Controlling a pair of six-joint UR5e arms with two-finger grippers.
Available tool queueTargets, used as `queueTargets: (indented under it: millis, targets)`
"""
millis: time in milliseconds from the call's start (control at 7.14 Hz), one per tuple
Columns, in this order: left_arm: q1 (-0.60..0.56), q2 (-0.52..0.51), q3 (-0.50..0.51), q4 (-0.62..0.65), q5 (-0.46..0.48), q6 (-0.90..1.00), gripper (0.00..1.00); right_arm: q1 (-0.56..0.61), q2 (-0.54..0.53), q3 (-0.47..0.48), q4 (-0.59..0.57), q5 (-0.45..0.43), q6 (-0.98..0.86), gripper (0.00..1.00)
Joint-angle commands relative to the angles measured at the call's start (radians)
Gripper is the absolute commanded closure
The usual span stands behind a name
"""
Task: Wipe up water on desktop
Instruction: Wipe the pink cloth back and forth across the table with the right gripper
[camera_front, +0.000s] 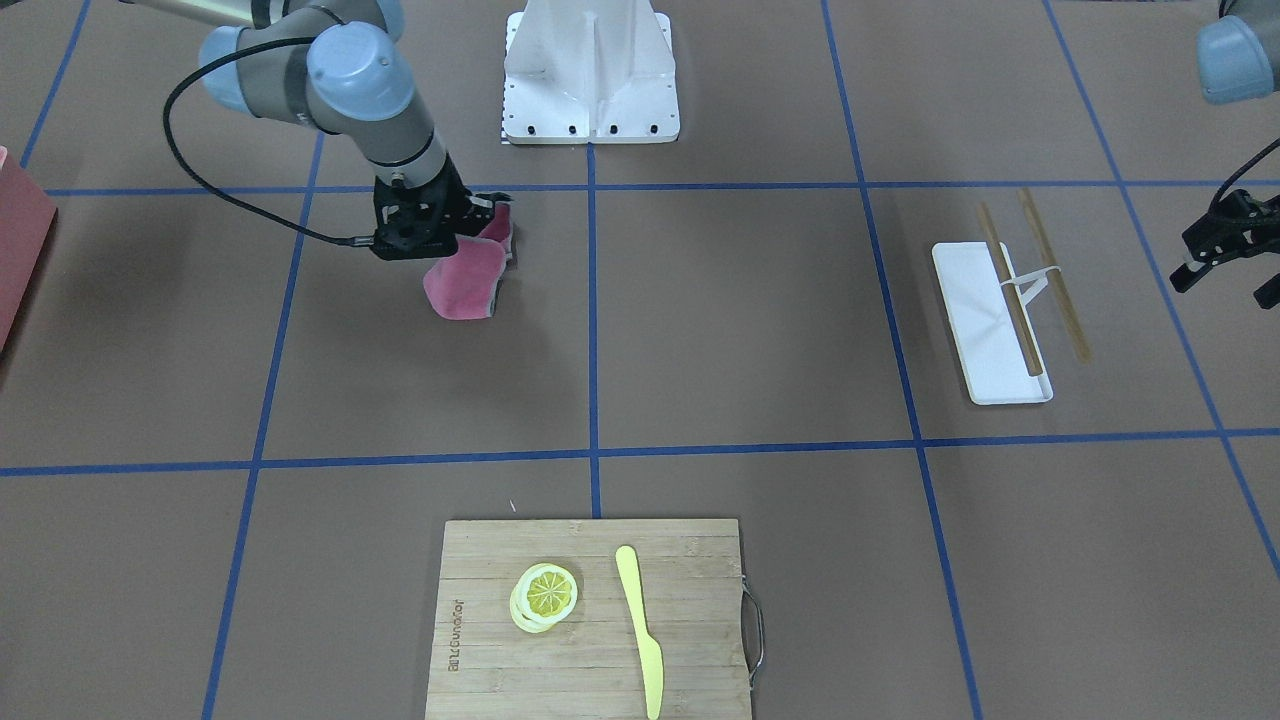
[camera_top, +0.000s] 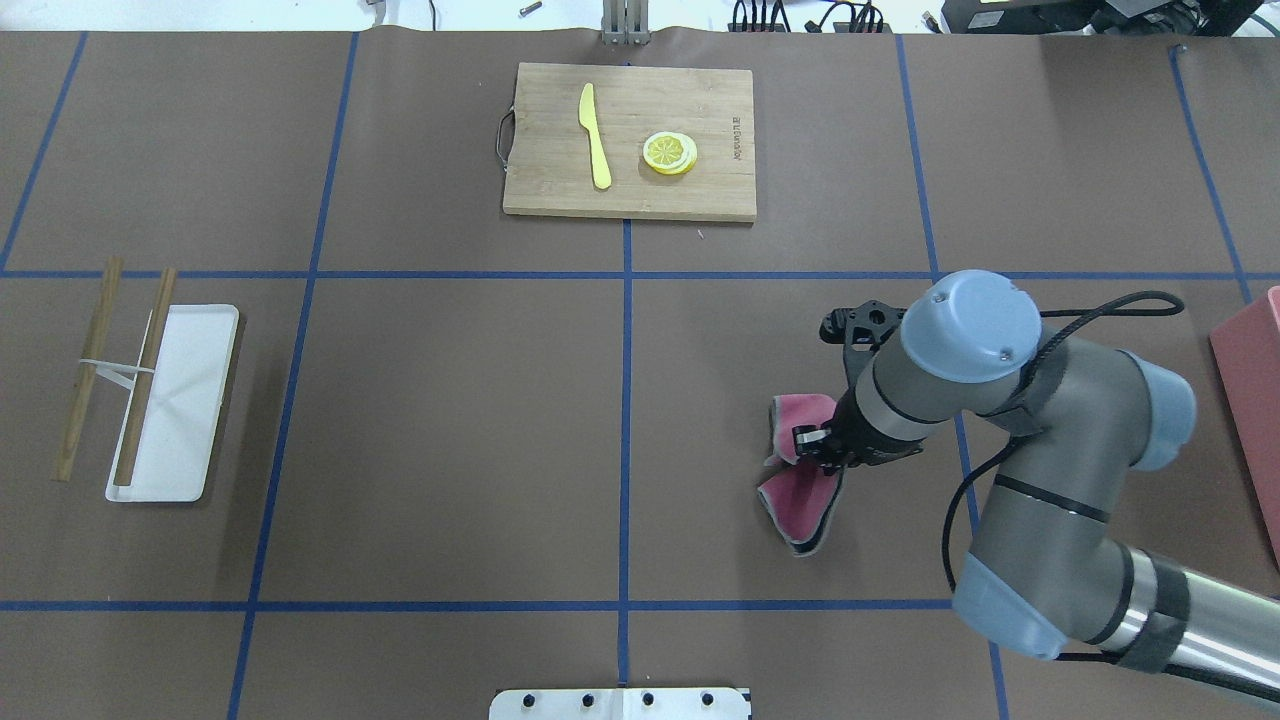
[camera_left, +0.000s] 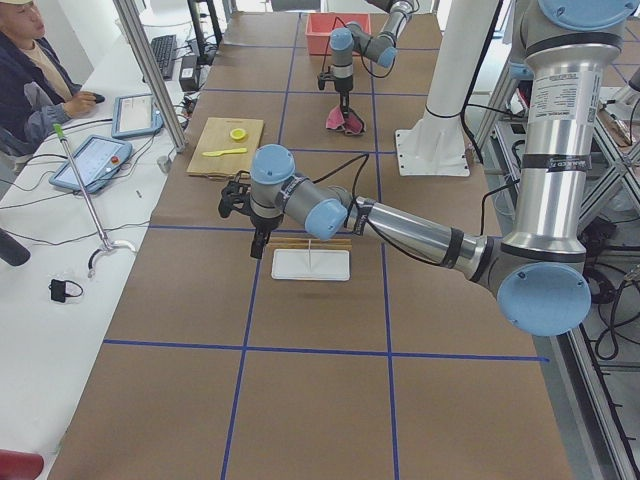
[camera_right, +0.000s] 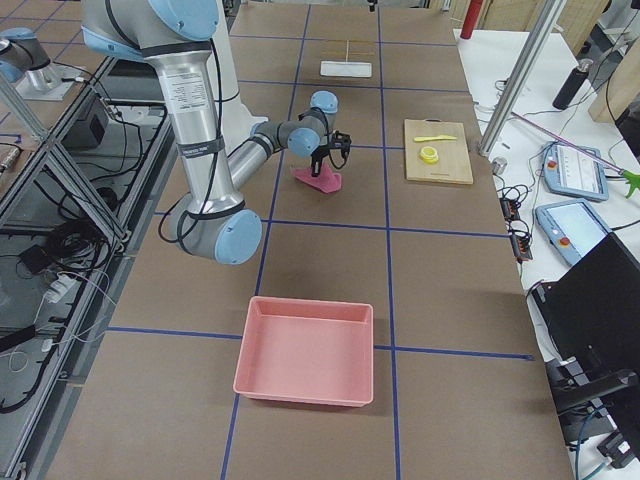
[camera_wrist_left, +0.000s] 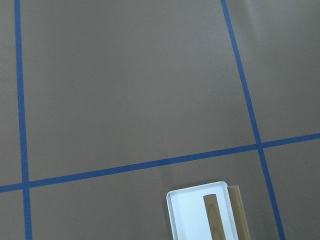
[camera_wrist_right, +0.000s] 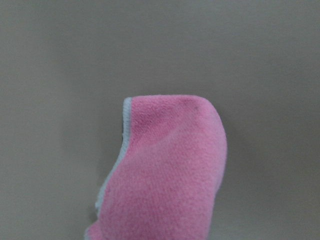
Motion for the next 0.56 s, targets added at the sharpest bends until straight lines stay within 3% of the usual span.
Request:
queueTargets:
  millis: [0, 140, 420]
  targets:
    - [0.0, -0.004, 0.002, 0.002, 0.0, -0.001, 0.02, 0.078, -0.224, 0.1, 0.008, 0.009, -0.201, 1.0]
    - [0.0, -0.005, 0.005, 0.004, 0.0, -0.001, 0.02, 0.136, -0.289, 0.141, -0.004, 0.021, -0.275, 1.0]
    - [-0.002, -0.007, 0.005, 0.007, 0.0, -0.003, 0.02, 0.356, -0.349, 0.159, -0.055, 0.151, -0.489, 1.0]
